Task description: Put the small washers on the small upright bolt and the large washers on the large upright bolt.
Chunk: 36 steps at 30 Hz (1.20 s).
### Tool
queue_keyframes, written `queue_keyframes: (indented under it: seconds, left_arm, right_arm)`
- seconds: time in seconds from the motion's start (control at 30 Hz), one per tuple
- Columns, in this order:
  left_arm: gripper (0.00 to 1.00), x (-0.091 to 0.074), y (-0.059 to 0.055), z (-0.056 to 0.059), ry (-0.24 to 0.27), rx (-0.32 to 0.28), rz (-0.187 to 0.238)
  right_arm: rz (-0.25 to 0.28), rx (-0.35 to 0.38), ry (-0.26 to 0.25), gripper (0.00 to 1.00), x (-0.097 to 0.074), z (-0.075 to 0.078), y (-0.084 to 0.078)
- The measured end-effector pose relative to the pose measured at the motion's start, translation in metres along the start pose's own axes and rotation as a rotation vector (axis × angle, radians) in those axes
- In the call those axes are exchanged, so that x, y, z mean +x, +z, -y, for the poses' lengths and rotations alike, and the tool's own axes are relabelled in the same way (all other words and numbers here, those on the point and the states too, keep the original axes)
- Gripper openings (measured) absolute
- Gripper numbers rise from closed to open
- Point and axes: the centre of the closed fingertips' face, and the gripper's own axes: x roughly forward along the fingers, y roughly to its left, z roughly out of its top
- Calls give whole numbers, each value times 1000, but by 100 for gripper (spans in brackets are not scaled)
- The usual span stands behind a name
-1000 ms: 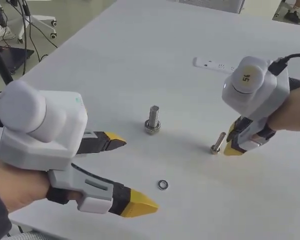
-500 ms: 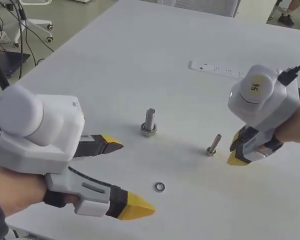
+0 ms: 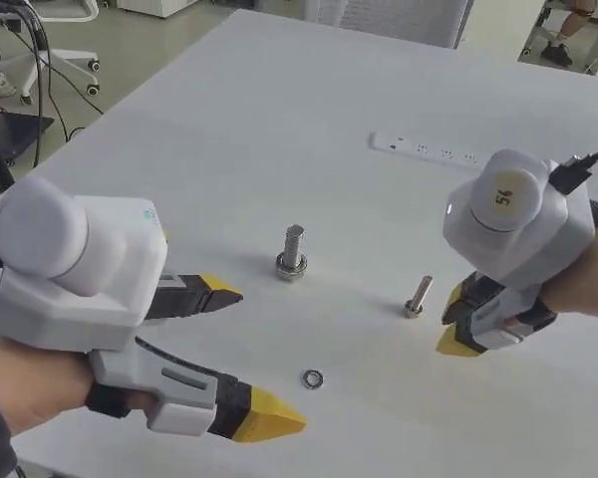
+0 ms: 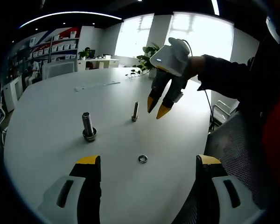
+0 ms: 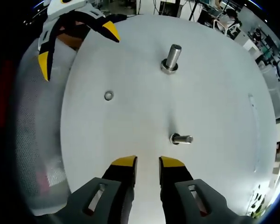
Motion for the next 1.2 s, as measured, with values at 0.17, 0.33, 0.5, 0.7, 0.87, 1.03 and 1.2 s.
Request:
queue_keyframes:
  seconds: [0.17,0.33,0.5,0.7,0.87,1.03,1.2]
  left_arm:
    - [83,-1,1,0,0,4,4]
    - [83,-1,1,0,1,7,6]
    - [83,-2,2,0,3,10,7]
    - [83,-2,3,0,5,12,9]
    - [83,-2,3,-1,5,13,12]
    - [83,-2,4,-1,4,15,12]
    - [83,-2,4,-1,4,15,13]
  right_arm:
    - [9,-29,13,20,3,-12,12]
    - [13,-61,31,20,8,-22,23]
    - [15,-103,44,20,11,-28,38]
    - [15,-144,62,20,18,-35,51]
    - [15,-175,80,20,25,-44,62]
    - [16,-200,89,20,31,-49,72]
    - [28,-214,107,20,38,-55,81]
